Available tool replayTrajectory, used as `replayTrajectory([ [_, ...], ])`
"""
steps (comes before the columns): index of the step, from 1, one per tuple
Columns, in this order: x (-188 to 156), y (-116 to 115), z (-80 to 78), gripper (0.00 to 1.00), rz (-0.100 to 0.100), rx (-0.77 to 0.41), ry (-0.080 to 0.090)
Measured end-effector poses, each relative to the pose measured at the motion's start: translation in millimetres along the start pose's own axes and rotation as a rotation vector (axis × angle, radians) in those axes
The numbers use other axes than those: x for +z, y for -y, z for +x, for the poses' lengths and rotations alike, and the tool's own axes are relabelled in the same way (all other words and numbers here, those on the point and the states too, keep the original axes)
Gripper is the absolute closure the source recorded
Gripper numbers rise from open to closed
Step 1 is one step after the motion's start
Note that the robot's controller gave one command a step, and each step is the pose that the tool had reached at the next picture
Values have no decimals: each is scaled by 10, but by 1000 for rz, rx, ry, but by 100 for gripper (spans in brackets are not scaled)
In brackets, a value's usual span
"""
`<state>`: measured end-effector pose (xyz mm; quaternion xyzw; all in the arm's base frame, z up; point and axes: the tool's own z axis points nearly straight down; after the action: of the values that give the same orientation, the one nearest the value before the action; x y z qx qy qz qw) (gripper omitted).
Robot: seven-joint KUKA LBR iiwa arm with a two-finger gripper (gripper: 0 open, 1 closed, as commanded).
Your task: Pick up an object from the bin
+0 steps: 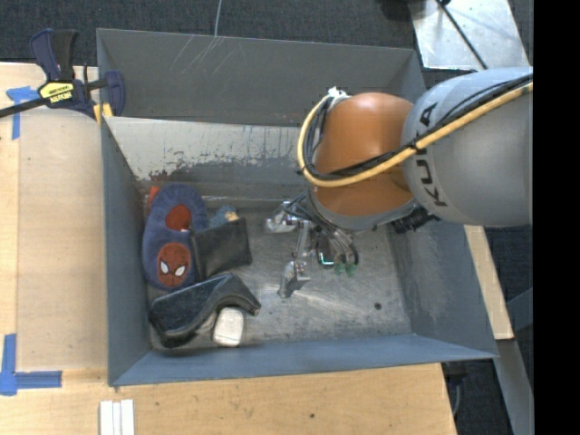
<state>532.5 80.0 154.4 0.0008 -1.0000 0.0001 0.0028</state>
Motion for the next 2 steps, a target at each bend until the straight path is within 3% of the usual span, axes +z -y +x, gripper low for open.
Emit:
replayTrajectory([
  [1,673,-423,411,0,2,-255,21],
  [2,778,-761,294,0,12,-605,36],
])
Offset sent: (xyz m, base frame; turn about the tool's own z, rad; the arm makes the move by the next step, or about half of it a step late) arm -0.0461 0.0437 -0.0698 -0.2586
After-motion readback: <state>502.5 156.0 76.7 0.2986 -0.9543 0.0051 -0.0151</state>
